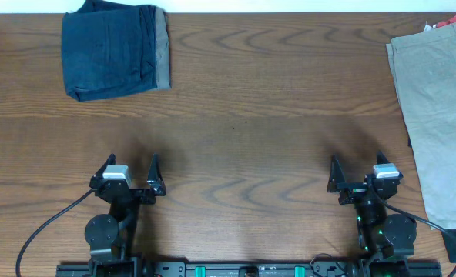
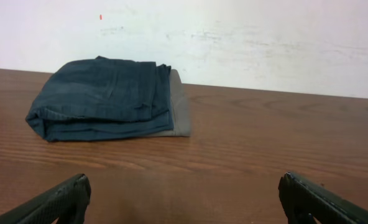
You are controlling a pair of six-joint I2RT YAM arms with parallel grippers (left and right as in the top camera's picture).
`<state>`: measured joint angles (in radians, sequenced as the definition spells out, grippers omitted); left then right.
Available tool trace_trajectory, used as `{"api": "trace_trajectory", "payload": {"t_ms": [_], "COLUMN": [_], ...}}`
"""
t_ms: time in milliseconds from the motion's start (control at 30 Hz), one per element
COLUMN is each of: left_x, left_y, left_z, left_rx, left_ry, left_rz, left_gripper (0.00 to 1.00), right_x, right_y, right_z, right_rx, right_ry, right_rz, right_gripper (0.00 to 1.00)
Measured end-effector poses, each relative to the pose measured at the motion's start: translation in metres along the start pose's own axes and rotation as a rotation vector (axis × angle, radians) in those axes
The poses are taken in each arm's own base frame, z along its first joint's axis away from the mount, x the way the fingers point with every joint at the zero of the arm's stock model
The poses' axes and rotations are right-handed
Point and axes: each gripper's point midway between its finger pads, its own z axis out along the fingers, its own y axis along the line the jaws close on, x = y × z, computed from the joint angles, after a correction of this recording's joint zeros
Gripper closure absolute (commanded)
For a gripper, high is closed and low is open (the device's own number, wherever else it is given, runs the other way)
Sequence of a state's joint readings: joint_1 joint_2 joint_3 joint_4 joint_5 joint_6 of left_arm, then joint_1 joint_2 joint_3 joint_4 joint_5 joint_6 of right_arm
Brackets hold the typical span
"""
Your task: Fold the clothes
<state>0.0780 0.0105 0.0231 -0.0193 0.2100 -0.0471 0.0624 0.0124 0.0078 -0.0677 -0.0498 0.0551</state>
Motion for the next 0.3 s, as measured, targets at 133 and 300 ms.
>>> {"api": "trace_trajectory", "payload": {"t_ms": [133,300], "left_x": [0.0,0.0], "left_y": [0.0,0.0], "left_z": [0.0,0.0], "left_rx": [0.0,0.0], "left_ry": [0.0,0.0], "left_rz": [0.0,0.0], "left_gripper": [0.02,0.02], "right_x": [0.0,0.0], "right_y": [0.0,0.0], "right_z": [0.0,0.0], "right_rx": [0.0,0.0], "right_ry": [0.0,0.0], "right_rz": [0.0,0.0], "right_gripper": [0.01,0.01]}}
